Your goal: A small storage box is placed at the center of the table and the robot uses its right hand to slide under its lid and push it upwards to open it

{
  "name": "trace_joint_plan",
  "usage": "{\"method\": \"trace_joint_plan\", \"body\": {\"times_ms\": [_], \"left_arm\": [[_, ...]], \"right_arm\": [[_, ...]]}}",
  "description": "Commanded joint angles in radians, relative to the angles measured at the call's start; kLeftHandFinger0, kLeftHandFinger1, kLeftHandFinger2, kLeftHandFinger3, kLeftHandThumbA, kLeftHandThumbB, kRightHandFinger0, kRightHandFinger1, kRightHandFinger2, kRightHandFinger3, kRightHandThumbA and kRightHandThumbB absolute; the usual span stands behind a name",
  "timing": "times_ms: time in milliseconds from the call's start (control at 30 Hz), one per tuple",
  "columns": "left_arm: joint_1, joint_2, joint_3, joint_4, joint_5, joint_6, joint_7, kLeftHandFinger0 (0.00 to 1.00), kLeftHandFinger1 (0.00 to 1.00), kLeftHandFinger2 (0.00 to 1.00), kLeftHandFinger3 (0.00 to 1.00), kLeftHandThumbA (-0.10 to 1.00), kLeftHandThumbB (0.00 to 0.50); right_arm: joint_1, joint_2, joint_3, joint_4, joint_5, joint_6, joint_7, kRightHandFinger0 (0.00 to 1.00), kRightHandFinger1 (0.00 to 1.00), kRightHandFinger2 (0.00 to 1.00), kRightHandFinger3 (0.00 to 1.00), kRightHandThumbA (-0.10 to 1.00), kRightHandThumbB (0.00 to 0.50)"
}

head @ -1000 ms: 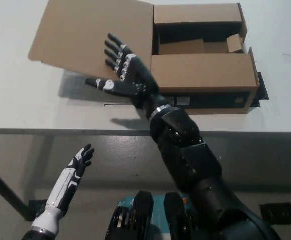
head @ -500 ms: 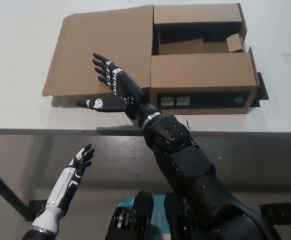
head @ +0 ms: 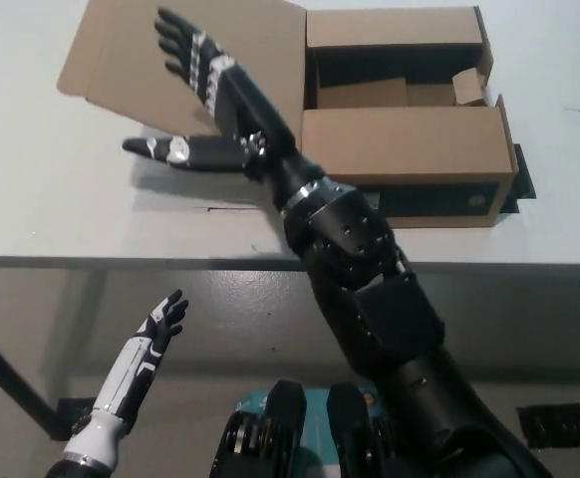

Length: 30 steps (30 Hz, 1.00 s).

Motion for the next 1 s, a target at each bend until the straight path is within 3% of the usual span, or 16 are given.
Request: {"method": "trace_joint_plan", "body": {"times_ms": [0, 67, 267, 367, 567, 600, 633, 733, 767, 833, 967], "left_arm": [[-0.014, 0.01, -0.004, -0.014, -0.018, -0.033, -0.025, 1.0, 1.0, 1.0, 1.0, 1.0, 0.5], [-0.019, 0.013, -0.004, -0.01, -0.016, -0.035, -0.026, 1.0, 1.0, 1.0, 1.0, 1.0, 0.5], [-0.021, 0.01, -0.004, -0.014, -0.018, -0.025, -0.027, 1.0, 1.0, 1.0, 1.0, 1.0, 0.5], [-0.027, 0.014, 0.002, -0.009, -0.021, -0.029, -0.025, 1.0, 1.0, 1.0, 1.0, 1.0, 0.5], [-0.036, 0.013, 0.004, 0.011, -0.02, -0.045, -0.02, 1.0, 1.0, 1.0, 1.0, 1.0, 0.5], [-0.033, 0.015, 0.005, 0.011, -0.023, -0.047, -0.021, 1.0, 1.0, 1.0, 1.0, 1.0, 0.5], [-0.03, 0.017, 0.006, 0.01, -0.023, -0.048, -0.021, 1.0, 1.0, 1.0, 1.0, 1.0, 0.5], [-0.036, 0.02, 0.006, 0.015, -0.016, -0.058, -0.019, 1.0, 1.0, 1.0, 1.0, 1.0, 0.5], [-0.038, 0.017, 0.006, 0.021, -0.018, -0.067, -0.017, 1.0, 1.0, 1.0, 1.0, 1.0, 0.5], [-0.039, 0.019, 0.008, 0.029, -0.028, -0.082, -0.022, 1.0, 1.0, 1.0, 1.0, 1.0, 0.5], [-0.039, 0.019, 0.014, 0.029, -0.05, -0.086, -0.03, 1.0, 1.0, 1.0, 1.0, 1.0, 0.5]], "right_arm": [[-0.1, 0.014, -0.012, -0.52, 0.087, 0.18, 0.004, 1.0, 1.0, 1.0, 1.0, 1.0, 0.38], [-0.109, -0.012, -0.03, -0.66, 0.121, 0.241, -0.008, 1.0, 1.0, 1.0, 1.0, 1.0, 0.421], [-0.083, -0.107, -0.067, -0.948, 0.056, 0.267, -0.027, 1.0, 1.0, 1.0, 1.0, 1.0, 0.399], [-0.011, -0.177, -0.09, -1.092, 0.051, 0.254, -0.015, 1.0, 1.0, 1.0, 1.0, 1.0, 0.413], [0.219, -0.287, -0.097, -1.28, 0.024, 0.179, 0.025, 1.0, 1.0, 1.0, 1.0, 1.0, 0.362], [0.29, -0.311, -0.101, -1.333, 0.039, 0.185, 0.023, 1.0, 1.0, 1.0, 1.0, 0.9, 0.335], [0.345, -0.33, -0.104, -1.375, 0.038, 0.204, 0.019, 1.0, 1.0, 1.0, 1.0, 0.88, 0.328], [0.567, -0.378, -0.131, -1.39, -0.001, 0.098, 0.005, 1.0, 1.0, 1.0, 1.0, 0.93, 0.374], [0.631, -0.39, -0.148, -1.39, -0.004, 0.052, 0.003, 1.0, 1.0, 1.0, 1.0, 1.0, 0.37], [0.743, -0.411, -0.17, -1.39, 0.03, -0.01, -0.004, 1.0, 1.0, 1.0, 1.0, 1.0, 0.335], [0.858, -0.428, -0.201, -1.39, 0.044, -0.015, -0.014, 1.0, 1.0, 1.0, 1.0, 1.0, 0.358]]}}
